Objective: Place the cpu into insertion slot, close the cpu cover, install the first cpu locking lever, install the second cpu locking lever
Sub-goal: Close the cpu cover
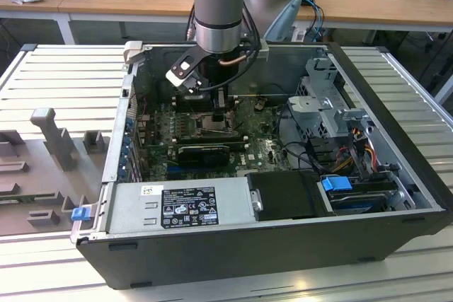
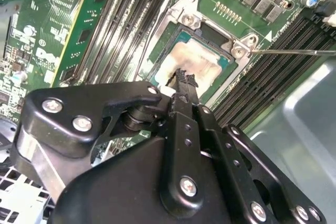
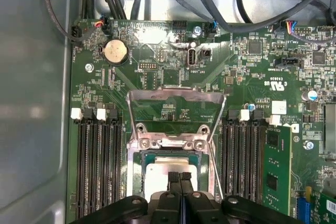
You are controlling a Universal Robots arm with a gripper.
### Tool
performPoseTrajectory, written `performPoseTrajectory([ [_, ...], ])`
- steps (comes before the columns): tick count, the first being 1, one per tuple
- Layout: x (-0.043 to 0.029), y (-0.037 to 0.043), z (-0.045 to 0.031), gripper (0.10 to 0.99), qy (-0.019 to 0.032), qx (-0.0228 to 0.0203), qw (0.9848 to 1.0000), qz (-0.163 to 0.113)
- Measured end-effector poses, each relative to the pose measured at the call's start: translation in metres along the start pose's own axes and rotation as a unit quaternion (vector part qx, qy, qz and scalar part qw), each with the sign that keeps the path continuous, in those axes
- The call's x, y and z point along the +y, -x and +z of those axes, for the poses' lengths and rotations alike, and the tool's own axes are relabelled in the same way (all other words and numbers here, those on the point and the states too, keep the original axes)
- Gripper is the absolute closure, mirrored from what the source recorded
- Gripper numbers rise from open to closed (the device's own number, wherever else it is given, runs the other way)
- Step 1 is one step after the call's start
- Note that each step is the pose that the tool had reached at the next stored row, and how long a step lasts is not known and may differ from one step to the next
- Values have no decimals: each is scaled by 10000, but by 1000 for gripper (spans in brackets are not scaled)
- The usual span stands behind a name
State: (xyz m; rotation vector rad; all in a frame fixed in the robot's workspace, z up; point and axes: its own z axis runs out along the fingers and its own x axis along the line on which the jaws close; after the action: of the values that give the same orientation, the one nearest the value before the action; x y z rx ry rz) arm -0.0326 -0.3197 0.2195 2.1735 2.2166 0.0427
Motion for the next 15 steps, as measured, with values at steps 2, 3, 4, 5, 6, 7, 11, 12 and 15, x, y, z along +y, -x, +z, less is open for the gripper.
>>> performPoseTrajectory([
  [2, 24, 2, 1, 980, -37, 8, 10000, 0],
  [3, 23, 2, 1, 980, -40, 10, 10000, 1],
  [4, 23, 2, -1, 980, -40, 10, 10000, 1],
  [5, 24, 2, -13, 980, -40, 11, 10000, 1],
  [6, 26, 2, -39, 980, -40, 11, 10000, 0],
  [7, 27, 3, -59, 980, -41, 11, 10000, 0],
  [11, 59, 3, -135, 980, -41, 9, 10000, 1],
  [12, 93, 4, -133, 980, -44, 10, 10000, 0],
  [15, 109, 5, -179, 980, -45, 9, 10000, 2],
])
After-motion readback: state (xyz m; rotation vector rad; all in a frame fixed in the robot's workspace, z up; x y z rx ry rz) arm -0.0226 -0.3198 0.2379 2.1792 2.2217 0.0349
